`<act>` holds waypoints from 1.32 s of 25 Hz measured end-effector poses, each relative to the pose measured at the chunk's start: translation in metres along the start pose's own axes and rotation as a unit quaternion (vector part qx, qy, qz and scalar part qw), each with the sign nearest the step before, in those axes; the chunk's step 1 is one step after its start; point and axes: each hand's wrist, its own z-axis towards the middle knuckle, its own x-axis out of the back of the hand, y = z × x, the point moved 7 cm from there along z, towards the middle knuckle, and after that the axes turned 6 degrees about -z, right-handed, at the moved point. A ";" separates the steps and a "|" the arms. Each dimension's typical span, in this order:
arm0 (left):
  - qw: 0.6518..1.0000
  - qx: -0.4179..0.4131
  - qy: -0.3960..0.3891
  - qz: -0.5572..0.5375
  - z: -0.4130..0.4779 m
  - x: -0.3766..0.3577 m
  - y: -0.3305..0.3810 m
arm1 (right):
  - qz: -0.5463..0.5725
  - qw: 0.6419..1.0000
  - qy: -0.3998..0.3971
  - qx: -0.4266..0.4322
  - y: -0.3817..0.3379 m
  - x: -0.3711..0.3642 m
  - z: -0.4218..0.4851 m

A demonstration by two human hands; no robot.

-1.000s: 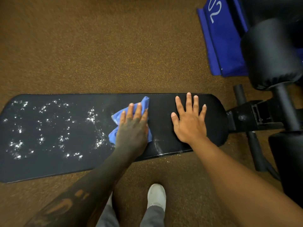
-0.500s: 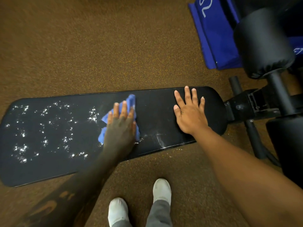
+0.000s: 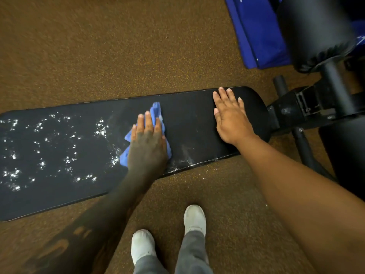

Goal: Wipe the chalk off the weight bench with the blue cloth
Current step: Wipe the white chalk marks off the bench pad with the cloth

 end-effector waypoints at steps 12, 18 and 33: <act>0.999 -0.044 -0.019 0.024 0.017 -0.012 0.059 | 0.054 0.998 0.007 0.037 0.019 0.001 0.001; 0.991 -0.119 -0.060 0.028 -0.046 -0.030 0.088 | 0.061 0.997 0.008 0.036 0.017 -0.001 0.004; 0.998 0.009 -0.039 -0.044 -0.040 -0.014 0.049 | -0.086 0.996 -0.015 -0.018 0.017 -0.003 -0.003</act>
